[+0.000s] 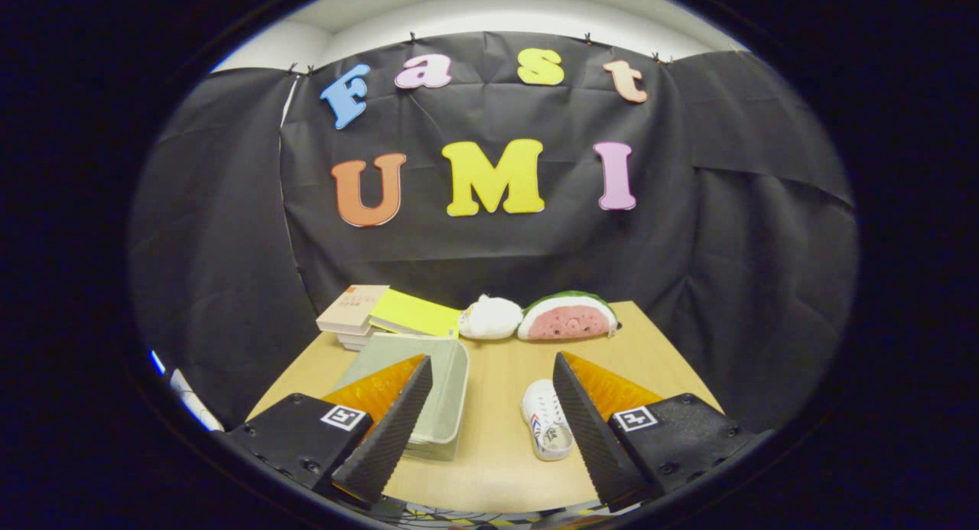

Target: Open the storage box then place both shoes into the box .Put the left shoe in first, then the right shoe, with the right side of both shoes facing outward in a uniform manner.

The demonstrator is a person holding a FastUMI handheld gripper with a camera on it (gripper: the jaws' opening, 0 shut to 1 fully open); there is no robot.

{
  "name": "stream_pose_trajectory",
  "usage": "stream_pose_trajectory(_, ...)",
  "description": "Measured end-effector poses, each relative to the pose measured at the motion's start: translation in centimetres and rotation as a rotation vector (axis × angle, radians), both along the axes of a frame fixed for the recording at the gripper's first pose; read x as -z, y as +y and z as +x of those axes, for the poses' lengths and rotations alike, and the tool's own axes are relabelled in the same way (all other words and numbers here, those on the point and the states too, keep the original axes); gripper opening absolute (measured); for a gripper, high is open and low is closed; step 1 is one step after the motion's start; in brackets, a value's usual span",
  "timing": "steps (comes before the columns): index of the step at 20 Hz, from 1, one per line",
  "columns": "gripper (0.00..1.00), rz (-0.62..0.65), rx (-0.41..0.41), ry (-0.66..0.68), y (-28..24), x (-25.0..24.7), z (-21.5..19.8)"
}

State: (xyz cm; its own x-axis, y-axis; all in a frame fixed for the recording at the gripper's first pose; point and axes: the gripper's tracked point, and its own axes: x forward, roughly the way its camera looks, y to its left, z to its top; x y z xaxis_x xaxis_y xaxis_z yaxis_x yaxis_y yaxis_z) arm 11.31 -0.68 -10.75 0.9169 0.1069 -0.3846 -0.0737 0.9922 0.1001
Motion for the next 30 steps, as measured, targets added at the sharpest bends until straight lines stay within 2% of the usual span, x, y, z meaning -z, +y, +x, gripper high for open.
stream_pose_trajectory(8, 1.0, 0.219, -0.25, 0.294, 1.7, 6.5, 10.1)
stream_pose_trajectory(14, 1.0, 0.383, -0.466, 0.569, 3.6, 11.8, 12.9)
stream_pose_trajectory(15, 1.0, 0.444, -0.526, 0.616, 4.6, 12.9, 13.3)
stream_pose_trajectory(17, 1.0, 0.489, -0.527, 0.752, 4.6, 15.8, 14.2)
stream_pose_trajectory(18, 1.0, 0.51, -0.56, 0.779, 4.9, 16.6, 14.6)
stream_pose_trajectory(21, 1.0, 0.577, -0.664, 0.775, 5.6, 17.0, 16.0)
stream_pose_trajectory(23, 1.0, 0.671, -0.722, 0.792, 6.4, 16.9, 16.6)
stream_pose_trajectory(27, 1.0, 0.857, -0.749, 0.893, 7.0, 18.3, 18.2)
stream_pose_trajectory(30, 0.99, 0.92, -0.762, 0.925, 6.6, 18.5, 18.3)
